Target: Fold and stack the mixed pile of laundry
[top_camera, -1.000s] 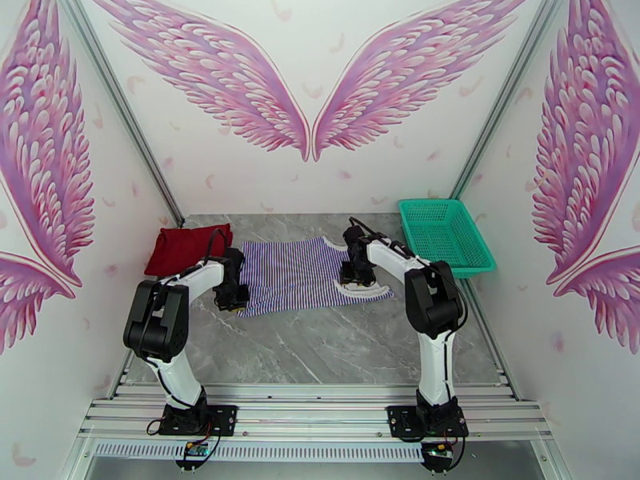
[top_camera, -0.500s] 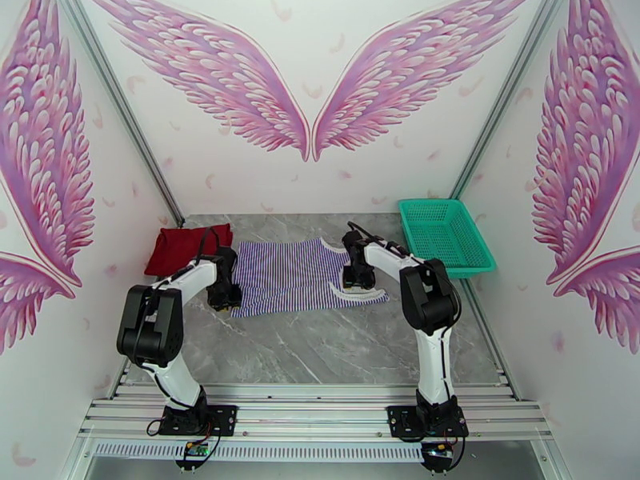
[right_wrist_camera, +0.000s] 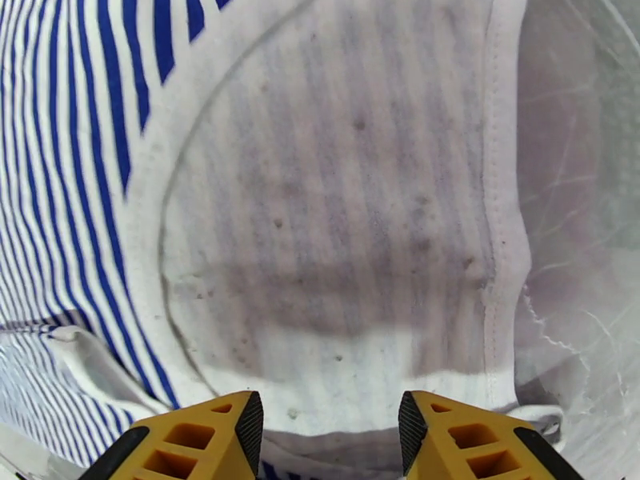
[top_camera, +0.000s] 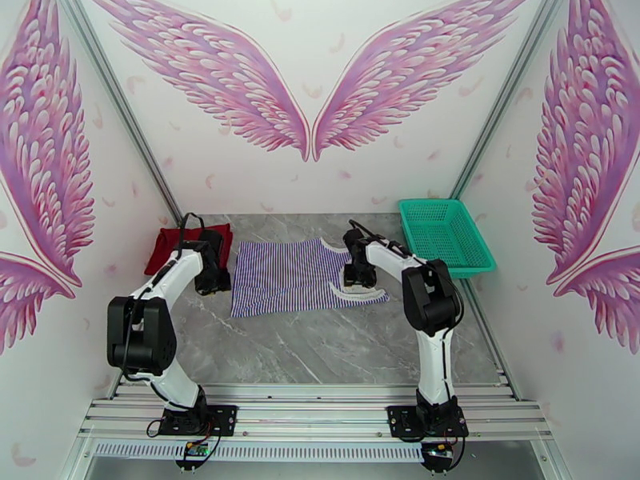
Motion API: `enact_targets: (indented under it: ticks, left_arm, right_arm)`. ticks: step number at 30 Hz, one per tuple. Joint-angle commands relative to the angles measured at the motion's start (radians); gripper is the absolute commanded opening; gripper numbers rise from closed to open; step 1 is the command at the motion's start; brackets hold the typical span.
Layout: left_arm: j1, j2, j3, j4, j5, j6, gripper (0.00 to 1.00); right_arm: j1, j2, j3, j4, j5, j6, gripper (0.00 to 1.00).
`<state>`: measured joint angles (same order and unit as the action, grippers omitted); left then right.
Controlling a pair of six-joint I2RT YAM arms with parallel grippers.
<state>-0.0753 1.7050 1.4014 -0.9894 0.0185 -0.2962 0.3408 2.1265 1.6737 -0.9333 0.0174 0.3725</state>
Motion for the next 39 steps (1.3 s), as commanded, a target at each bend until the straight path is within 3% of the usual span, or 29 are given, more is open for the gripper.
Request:
enact_targets:
  ticks: [1, 7, 13, 19, 34, 39]
  left_arm:
    - [-0.054, 0.076, 0.086, 0.089, 0.141, 0.008, 0.4]
    - [-0.149, 0.325, 0.239, 0.152, 0.174, 0.017, 0.36]
    - [-0.165, 0.402, 0.187, 0.219, 0.185, -0.006, 0.33]
    - [-0.188, 0.364, 0.012, 0.268, 0.193, -0.013, 0.33]
    - [-0.286, 0.08, -0.438, 0.354, 0.169, -0.141, 0.33]
    - [-0.305, 0.005, -0.493, 0.35, 0.153, -0.168, 0.34]
  right_arm:
    - [0.037, 0.004, 0.097, 0.005, -0.048, 0.034, 0.52]
    - [0.074, 0.158, 0.208, 0.008, -0.043, 0.072, 0.5]
    - [0.068, 0.17, 0.14, 0.008, 0.028, 0.123, 0.47]
    - [0.063, 0.09, -0.037, -0.001, 0.11, 0.124, 0.48]
    - [0.068, -0.167, -0.429, 0.002, 0.076, 0.191, 0.47]
    - [0.079, -0.251, -0.519, 0.007, 0.076, 0.208, 0.48]
